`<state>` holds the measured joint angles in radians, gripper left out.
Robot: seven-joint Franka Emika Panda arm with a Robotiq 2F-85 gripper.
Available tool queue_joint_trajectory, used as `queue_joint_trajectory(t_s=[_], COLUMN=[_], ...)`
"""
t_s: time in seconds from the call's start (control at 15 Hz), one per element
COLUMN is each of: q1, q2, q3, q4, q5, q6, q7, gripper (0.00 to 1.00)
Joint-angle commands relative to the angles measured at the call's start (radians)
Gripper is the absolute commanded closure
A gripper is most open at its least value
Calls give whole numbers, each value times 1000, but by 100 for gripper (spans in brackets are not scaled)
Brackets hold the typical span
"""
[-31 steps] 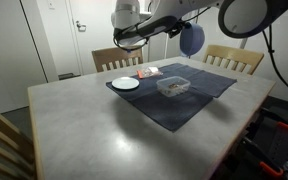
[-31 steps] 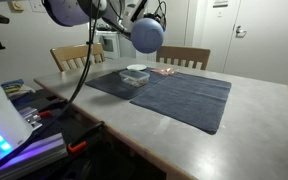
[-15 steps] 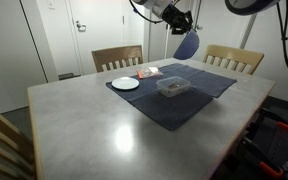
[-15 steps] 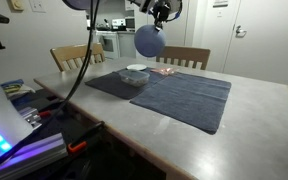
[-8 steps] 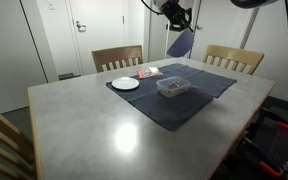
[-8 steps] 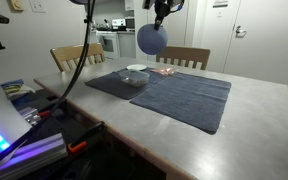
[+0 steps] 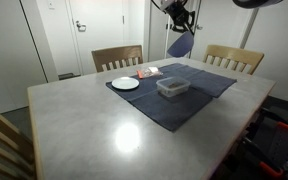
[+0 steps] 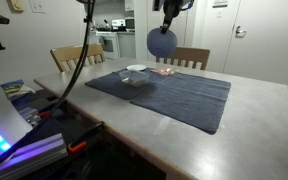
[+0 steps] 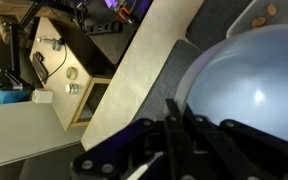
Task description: Pick the blue bowl and pour the beans into the clear bowl
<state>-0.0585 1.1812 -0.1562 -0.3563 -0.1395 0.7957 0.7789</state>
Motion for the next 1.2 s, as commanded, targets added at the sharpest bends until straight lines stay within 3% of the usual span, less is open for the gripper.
queue_joint_trajectory(t_s=[0.0, 0.67, 0.73, 0.8, 0.87, 1.13], q1=[-36, -72, -75, -55, -56, -53], q2=[-22, 15, 2, 11, 12, 12], q3=[8, 40, 53, 24, 27, 27], q4=[-14, -4, -29, -7, -9, -9], q5=[62, 199, 202, 172, 172, 171], q6=[14, 42, 84, 39, 47, 46], q7=[113, 469, 483, 440, 447, 447], gripper=[99, 99, 99, 99, 95, 95])
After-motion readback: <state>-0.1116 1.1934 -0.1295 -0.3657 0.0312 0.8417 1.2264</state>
